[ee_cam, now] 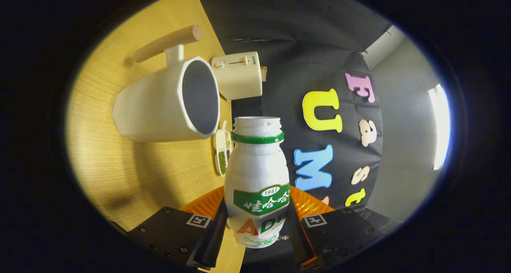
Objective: Take the bottle from table, then pour the juice into the cup, finally place the bottle on the coaster
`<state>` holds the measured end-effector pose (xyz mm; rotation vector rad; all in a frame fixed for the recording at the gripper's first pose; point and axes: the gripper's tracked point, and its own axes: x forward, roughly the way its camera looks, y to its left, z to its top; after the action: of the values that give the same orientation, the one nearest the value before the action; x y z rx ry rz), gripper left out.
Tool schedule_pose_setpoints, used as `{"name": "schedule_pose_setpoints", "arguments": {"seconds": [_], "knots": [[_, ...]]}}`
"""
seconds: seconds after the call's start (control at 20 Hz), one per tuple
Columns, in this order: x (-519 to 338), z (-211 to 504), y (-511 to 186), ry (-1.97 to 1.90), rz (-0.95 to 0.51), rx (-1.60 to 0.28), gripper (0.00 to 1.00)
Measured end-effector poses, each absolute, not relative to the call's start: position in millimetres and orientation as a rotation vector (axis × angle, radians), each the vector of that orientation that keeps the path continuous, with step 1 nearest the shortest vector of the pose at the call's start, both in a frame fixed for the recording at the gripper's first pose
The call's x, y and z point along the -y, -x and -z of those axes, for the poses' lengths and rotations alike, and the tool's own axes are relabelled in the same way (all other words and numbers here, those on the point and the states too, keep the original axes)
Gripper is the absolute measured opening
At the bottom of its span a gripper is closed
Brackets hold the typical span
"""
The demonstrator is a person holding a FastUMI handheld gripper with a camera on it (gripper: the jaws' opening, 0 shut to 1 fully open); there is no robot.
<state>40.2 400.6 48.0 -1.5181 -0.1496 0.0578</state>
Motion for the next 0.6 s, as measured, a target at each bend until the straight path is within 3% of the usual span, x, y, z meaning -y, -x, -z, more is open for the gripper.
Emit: {"name": "schedule_pose_setpoints", "arguments": {"seconds": [0.6], "knots": [[-407.6,-61.9,-35.3,1.619,-0.029,0.195,0.69]]}}
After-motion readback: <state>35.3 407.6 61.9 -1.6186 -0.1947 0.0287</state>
